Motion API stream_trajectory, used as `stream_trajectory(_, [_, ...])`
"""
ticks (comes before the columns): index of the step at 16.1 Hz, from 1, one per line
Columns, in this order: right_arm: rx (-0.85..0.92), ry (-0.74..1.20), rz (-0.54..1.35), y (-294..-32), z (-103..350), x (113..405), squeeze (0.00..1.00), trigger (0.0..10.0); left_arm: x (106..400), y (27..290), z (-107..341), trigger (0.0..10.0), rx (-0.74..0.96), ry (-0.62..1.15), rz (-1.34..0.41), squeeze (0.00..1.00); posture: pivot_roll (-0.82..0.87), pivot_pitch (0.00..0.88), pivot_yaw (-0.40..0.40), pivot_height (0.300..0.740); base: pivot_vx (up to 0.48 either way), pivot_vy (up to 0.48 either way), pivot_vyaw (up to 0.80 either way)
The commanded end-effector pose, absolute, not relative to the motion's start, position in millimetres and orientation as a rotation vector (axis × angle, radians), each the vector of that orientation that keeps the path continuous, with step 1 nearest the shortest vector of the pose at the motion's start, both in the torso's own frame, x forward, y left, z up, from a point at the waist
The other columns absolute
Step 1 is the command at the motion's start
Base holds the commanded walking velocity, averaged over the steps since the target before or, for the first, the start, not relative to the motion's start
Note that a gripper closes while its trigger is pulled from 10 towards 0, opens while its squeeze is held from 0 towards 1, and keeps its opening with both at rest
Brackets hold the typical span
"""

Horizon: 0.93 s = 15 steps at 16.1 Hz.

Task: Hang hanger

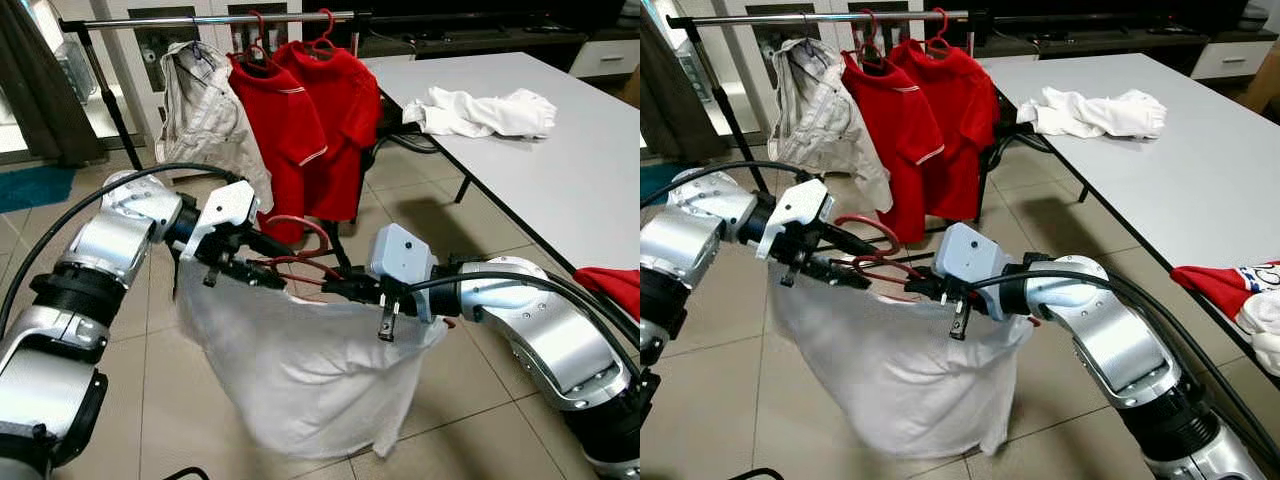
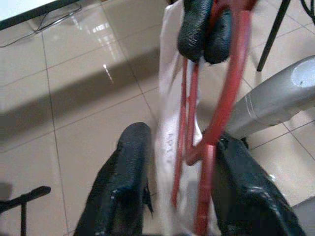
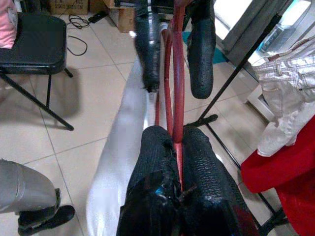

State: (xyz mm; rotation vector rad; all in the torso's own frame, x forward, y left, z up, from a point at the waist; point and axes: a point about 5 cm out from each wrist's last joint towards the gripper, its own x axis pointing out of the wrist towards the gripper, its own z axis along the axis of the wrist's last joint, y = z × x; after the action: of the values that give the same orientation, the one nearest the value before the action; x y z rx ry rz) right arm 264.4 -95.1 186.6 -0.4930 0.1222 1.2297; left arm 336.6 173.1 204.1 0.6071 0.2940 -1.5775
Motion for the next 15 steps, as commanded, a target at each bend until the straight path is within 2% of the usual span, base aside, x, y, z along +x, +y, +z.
stream_trajectory(1, [-0.516,0.094,1.243,-91.7,194.5,266.1,0.00,10.0,338.8,170.4,209.7,0.0,0.637,0.282,-1.576,0.00,-0.14,0.000,0.019,0.740,0.000,0.000,0.00])
stream_trajectory(9, [-0.503,0.088,1.238,-89.2,196.0,268.7,0.00,10.0,341.5,167.0,207.9,0.0,0.622,0.255,-1.559,0.00,-0.13,0.000,0.026,0.740,0.000,0.000,0.00])
stream_trajectory(10, [-0.462,0.104,1.242,-89.6,195.5,267.7,0.74,10.0,340.3,166.4,208.2,0.0,0.610,0.247,-1.564,0.00,-0.13,0.000,0.026,0.740,0.000,0.000,0.00])
stream_trajectory(11, [-0.448,0.116,1.251,-89.5,194.1,265.8,1.00,10.0,339.6,167.2,206.9,0.0,0.607,0.248,-1.561,0.00,-0.13,0.000,0.017,0.740,0.000,0.000,0.00])
stream_trajectory(15, [-0.421,0.124,1.195,-96.3,190.5,268.3,1.00,10.0,347.3,178.7,205.1,0.0,0.595,0.250,-1.433,0.00,-0.13,0.000,0.010,0.740,0.000,0.000,0.00])
